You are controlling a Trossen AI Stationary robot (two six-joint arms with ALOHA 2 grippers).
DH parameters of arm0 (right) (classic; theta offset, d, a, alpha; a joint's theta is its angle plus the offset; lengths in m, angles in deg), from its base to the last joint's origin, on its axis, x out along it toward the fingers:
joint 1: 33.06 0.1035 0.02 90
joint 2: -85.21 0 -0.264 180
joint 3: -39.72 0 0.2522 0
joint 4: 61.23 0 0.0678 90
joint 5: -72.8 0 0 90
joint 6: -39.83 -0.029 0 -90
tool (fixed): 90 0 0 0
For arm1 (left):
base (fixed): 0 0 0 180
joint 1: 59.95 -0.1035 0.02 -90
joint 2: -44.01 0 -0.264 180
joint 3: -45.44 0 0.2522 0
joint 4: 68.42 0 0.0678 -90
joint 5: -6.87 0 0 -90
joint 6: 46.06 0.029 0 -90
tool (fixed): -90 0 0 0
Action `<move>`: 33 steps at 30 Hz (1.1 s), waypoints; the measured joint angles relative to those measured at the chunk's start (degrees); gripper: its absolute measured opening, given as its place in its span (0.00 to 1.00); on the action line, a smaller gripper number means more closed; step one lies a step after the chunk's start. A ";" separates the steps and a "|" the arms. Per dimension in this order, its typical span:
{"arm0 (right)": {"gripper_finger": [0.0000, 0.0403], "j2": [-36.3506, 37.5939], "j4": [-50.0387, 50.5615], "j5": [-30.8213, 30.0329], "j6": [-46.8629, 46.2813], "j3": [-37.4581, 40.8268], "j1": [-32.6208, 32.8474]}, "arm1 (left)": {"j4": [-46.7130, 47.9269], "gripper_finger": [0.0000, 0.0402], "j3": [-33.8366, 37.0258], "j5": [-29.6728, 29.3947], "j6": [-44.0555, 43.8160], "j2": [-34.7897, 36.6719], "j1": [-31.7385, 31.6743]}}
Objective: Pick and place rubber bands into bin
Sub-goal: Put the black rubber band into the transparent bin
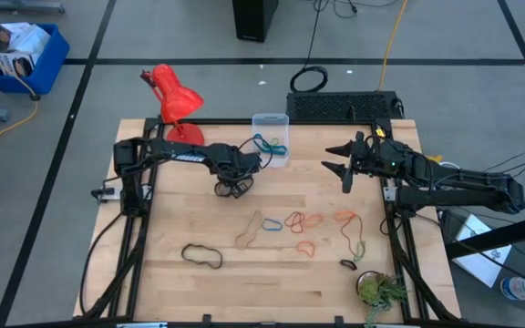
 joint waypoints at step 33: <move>0.52 0.00 -0.12 -0.11 2.91 0.00 -0.02 | -38.22 0.00 0.00 -7.77 16.60 40.82 11.62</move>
